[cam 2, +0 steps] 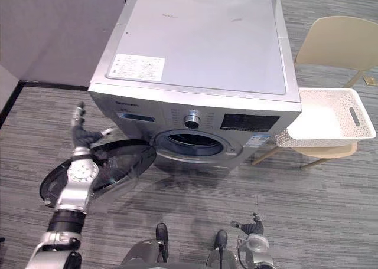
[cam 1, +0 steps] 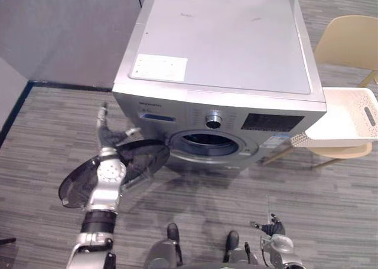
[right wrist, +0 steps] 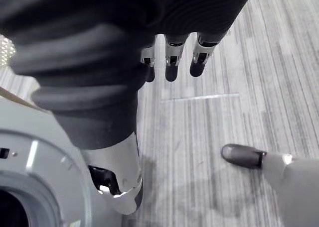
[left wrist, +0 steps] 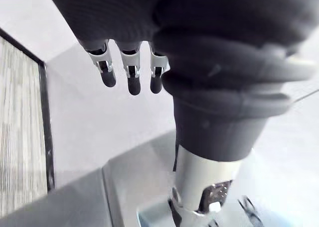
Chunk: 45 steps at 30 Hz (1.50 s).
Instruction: Pick up the laundry basket with both hands and put the clothes into the washing machine.
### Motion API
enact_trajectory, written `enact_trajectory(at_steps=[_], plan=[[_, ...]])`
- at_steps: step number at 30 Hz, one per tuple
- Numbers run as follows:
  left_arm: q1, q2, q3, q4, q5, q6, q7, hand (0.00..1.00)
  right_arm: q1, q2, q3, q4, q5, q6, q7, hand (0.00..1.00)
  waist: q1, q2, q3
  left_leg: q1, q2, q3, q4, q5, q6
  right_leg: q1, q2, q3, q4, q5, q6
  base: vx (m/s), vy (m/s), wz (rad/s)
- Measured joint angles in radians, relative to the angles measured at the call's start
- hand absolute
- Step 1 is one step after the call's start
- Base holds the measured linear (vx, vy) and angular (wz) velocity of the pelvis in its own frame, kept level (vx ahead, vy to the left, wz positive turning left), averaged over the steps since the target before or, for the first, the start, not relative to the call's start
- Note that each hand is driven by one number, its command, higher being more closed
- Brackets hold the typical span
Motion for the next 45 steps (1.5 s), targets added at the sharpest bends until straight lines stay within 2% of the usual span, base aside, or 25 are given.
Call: enact_trajectory(at_steps=[5,10,13,17,19,21,23,24,26,27,28,29,30,31,33,34,36,38,40,45], plan=[[-0.101,0.093,0.010,0.192,0.001,0.040,0.000,0.00,0.016,-0.006,0.020,-0.028,0.001,-0.003,0.001,0.00,0.003,-0.010,0.005,-0.034,0.023,0.012,-0.006,0.005,-0.007,-0.051,0.015,0.011,0.008,0.016,-0.011,-0.01,-0.024,-0.13],[-0.193,0.142,0.045,0.330,0.002,0.066,-0.017,0.00,0.040,0.006,0.040,-0.088,0.012,-0.008,0.004,0.00,0.028,-0.057,0.042,-0.063,0.056,0.034,0.033,0.005,-0.007,-0.099,0.027,0.038,0.054,0.017,-0.013,-0.02,-0.004,-0.14],[-0.200,0.140,0.076,0.358,0.002,0.081,-0.042,0.00,0.041,0.009,0.052,-0.118,0.024,-0.015,0.005,0.00,0.031,-0.062,0.062,-0.077,0.071,0.038,0.063,0.003,-0.010,-0.116,0.033,0.045,0.081,0.017,-0.013,-0.04,-0.007,-0.11],[-0.207,0.110,0.121,0.374,0.007,0.085,-0.069,0.00,0.042,0.018,0.076,-0.147,0.033,-0.017,0.026,0.00,0.056,-0.045,0.095,-0.117,0.125,0.028,0.154,-0.011,-0.028,-0.190,0.066,0.125,0.228,0.010,-0.009,-0.09,-0.010,-0.13],[-0.219,0.084,0.158,0.374,0.005,0.080,-0.083,0.00,0.044,0.018,0.079,-0.152,0.041,-0.017,0.027,0.00,0.053,-0.039,0.098,-0.136,0.122,0.002,0.179,-0.012,-0.030,-0.209,0.076,0.194,0.289,-0.036,-0.009,-0.10,-0.040,0.39],[-0.224,0.039,0.209,0.354,0.007,0.068,-0.089,0.00,0.050,0.019,0.098,-0.180,0.041,-0.017,0.033,0.00,0.057,-0.044,0.101,-0.175,0.108,-0.036,0.224,-0.049,-0.043,-0.218,0.070,0.253,0.342,-0.160,0.002,-0.11,-0.108,0.61],[-0.217,0.024,0.225,0.345,0.007,0.059,-0.089,0.00,0.048,0.016,0.119,-0.202,0.041,-0.020,0.046,0.00,0.063,-0.042,0.105,-0.216,0.102,-0.076,0.255,-0.046,-0.053,-0.221,0.069,0.252,0.356,-0.239,0.024,-0.15,-0.191,0.63],[-0.207,0.008,0.224,0.343,0.006,0.058,-0.089,0.00,0.050,0.011,0.124,-0.216,0.041,-0.022,0.046,0.00,0.064,-0.020,0.115,-0.226,0.101,-0.121,0.244,-0.025,-0.074,-0.226,0.084,0.228,0.390,-0.257,0.015,-0.16,-0.213,0.74],[-0.203,-0.022,0.222,0.328,0.006,0.056,-0.091,0.00,0.063,0.008,0.135,-0.226,0.042,-0.024,0.046,0.00,0.056,-0.013,0.112,-0.238,0.090,-0.188,0.188,0.030,-0.087,-0.242,0.080,0.151,0.443,-0.297,-0.016,-0.15,-0.242,1.17],[-0.205,-0.047,0.217,0.321,0.008,0.055,-0.091,0.00,0.080,0.002,0.135,-0.251,0.045,-0.025,0.044,0.00,0.055,-0.010,0.109,-0.243,0.086,-0.217,0.123,0.066,-0.062,-0.260,0.073,0.097,0.473,-0.316,-0.040,-0.18,-0.333,1.28],[-0.202,-0.055,0.213,0.321,0.008,0.055,-0.093,0.00,0.084,-0.002,0.135,-0.261,0.046,-0.025,0.044,0.00,0.059,-0.011,0.108,-0.241,0.095,-0.206,0.084,0.066,-0.053,-0.266,0.068,0.075,0.475,-0.313,-0.055,-0.15,-0.311,1.15],[-0.198,-0.070,0.213,0.332,0.008,0.059,-0.102,0.00,0.075,-0.009,0.134,-0.264,0.049,-0.025,0.044,0.00,0.057,-0.017,0.104,-0.242,0.116,-0.143,0.034,0.045,-0.019,-0.272,0.053,0.026,0.451,-0.294,-0.084,-0.08,-0.194,0.85],[-0.198,-0.083,0.212,0.336,0.009,0.061,-0.106,0.00,0.067,-0.009,0.134,-0.264,0.050,-0.025,0.044,0.00,0.055,-0.017,0.103,-0.260,0.123,-0.108,0.061,0.047,-0.021,-0.274,0.045,0.003,0.444,-0.288,-0.093,-0.03,-0.197,1.11],[-0.193,-0.131,0.205,0.353,0.015,0.079,-0.114,0.00,0.066,-0.022,0.118,-0.267,0.050,-0.024,0.043,0.00,0.056,-0.016,0.102,-0.258,0.119,-0.062,0.154,0.045,-0.021,-0.266,0.022,-0.032,0.444,-0.284,-0.100,0.01,-0.138,0.83],[-0.162,-0.172,0.154,0.357,0.017,0.082,-0.121,0.00,0.066,-0.033,0.109,-0.269,0.049,-0.025,0.045,0.00,0.054,-0.012,0.098,-0.202,0.114,-0.010,0.205,0.042,-0.017,-0.230,0.013,-0.058,0.429,-0.281,-0.104,0.02,-0.090,0.68],[-0.141,-0.208,0.103,0.365,0.017,0.082,-0.138,0.00,0.074,-0.020,0.086,-0.272,0.049,-0.027,0.045,0.00,0.043,-0.004,0.074,-0.127,0.114,0.055,0.142,0.037,-0.025,-0.200,0.013,-0.090,0.411,-0.277,-0.099,0.03,0.014,0.69],[-0.116,-0.246,0.039,0.368,0.016,0.078,-0.157,0.00,0.071,0.001,0.046,-0.262,0.049,-0.027,0.045,0.00,0.028,-0.009,0.038,-0.069,0.098,0.062,0.009,0.081,-0.065,-0.183,0.021,-0.110,0.374,-0.259,-0.086,0.00,0.056,0.52],[-0.084,-0.288,-0.026,0.367,0.002,0.079,-0.156,0.00,0.072,0.032,0.043,-0.261,0.049,-0.028,0.045,0.00,0.028,-0.014,0.001,-0.052,0.075,0.065,-0.053,0.117,-0.053,-0.173,0.025,-0.107,0.323,-0.227,-0.074,-0.04,0.116,0.09],[-0.059,-0.330,-0.099,0.364,-0.033,0.080,-0.154,0.00,0.072,0.055,0.027,-0.249,0.049,-0.025,0.045,0.00,0.024,-0.008,-0.004,-0.032,0.064,0.067,-0.063,0.122,-0.047,-0.146,0.024,-0.098,0.288,-0.206,-0.056,-0.05,0.112,-0.07],[0.049,-0.435,-0.365,0.317,-0.157,0.078,-0.166,0.00,0.080,0.080,-0.022,-0.165,0.050,-0.002,0.041,0.00,0.014,0.027,-0.040,0.028,0.030,0.111,-0.136,0.146,-0.027,-0.132,0.025,-0.036,0.243,-0.168,-0.032,-0.06,0.098,-0.23]])
